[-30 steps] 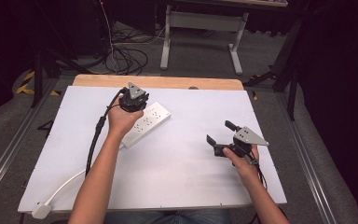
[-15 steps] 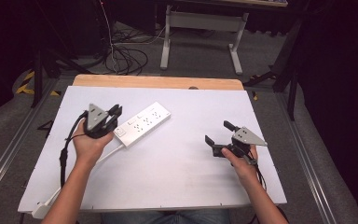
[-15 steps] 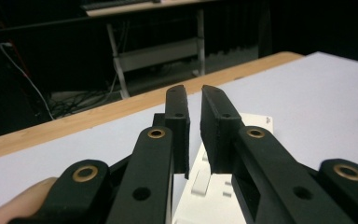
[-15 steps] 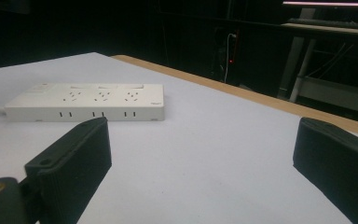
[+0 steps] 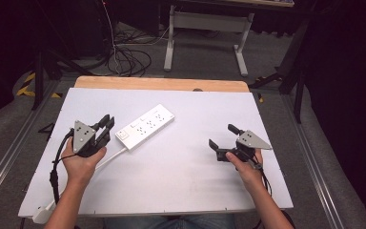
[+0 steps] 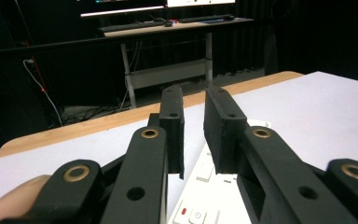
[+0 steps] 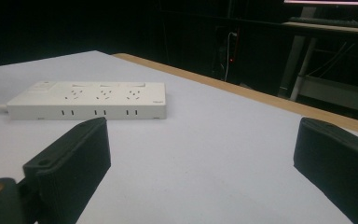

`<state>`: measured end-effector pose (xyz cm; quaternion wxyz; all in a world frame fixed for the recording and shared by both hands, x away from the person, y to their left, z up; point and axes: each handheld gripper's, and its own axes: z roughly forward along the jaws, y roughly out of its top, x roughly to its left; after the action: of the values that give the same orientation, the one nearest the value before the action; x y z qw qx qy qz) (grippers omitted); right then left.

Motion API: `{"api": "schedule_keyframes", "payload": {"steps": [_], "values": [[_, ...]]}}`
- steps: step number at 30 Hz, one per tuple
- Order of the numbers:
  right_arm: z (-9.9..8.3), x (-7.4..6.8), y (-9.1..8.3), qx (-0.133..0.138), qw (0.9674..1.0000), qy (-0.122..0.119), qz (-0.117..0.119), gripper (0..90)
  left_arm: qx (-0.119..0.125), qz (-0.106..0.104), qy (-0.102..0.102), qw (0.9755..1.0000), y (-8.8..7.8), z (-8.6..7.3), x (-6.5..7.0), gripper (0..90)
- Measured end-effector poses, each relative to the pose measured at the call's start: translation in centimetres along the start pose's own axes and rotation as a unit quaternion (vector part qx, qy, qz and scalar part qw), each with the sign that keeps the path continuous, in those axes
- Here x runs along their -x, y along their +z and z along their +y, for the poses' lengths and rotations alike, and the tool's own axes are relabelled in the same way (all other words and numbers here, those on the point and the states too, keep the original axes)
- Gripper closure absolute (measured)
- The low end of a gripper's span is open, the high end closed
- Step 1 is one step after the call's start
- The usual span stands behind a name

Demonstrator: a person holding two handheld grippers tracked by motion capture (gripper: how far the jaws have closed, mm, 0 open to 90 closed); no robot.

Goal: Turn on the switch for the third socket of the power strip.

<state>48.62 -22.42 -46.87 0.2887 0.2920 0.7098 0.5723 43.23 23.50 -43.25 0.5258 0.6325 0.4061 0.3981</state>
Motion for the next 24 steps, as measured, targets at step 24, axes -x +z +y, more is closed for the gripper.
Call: {"api": "schedule_keyframes", "payload": {"steps": [24], "values": [[0.05, 0.16, -0.12, 0.004, 1.0, 0.002, -0.003, 4.5, 0.014, 0.019, 0.0, 0.9997, -0.31, 0.05, -0.31, 68.9]]}}
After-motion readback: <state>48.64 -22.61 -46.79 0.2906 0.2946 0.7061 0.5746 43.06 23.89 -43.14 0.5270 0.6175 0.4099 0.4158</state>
